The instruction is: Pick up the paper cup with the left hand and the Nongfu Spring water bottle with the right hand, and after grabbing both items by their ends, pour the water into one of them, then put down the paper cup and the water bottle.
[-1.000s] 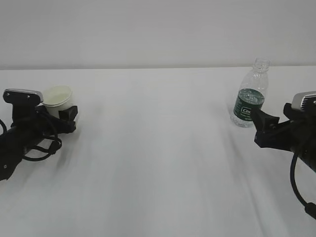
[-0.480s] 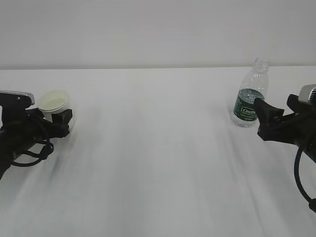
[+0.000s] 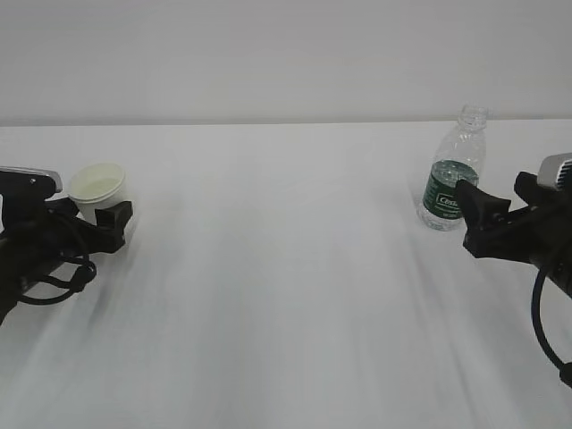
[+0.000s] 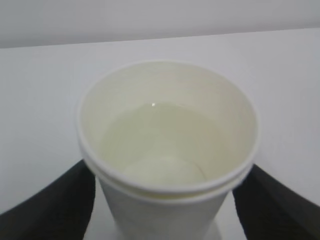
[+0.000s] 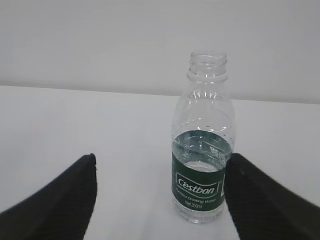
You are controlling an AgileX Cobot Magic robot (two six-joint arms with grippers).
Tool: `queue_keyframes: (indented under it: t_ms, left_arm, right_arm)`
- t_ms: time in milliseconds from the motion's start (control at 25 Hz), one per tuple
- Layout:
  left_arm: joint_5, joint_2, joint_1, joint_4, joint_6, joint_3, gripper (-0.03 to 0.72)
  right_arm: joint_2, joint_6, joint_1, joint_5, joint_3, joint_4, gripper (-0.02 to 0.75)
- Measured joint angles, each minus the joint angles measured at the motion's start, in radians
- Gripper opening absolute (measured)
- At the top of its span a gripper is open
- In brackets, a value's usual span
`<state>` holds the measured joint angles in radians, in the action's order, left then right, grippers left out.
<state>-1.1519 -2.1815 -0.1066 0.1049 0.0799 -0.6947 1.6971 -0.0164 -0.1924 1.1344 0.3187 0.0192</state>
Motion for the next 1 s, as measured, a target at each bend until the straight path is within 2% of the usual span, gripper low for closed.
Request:
queue_keyframes:
  t_ms: [520, 1000]
  left_arm:
    - [0.000, 0.078, 0.000, 0.000, 0.000, 0.127, 0.625]
    - [0.018, 0.218, 0.000, 0.000, 0.000, 0.217, 0.609]
  right_arm:
    - [0.000, 0.002, 0.000, -0.009, -0.002, 0.000, 0.593]
    - [-0.108, 0.002, 0.000, -0.139, -0.004, 0.000, 0.592]
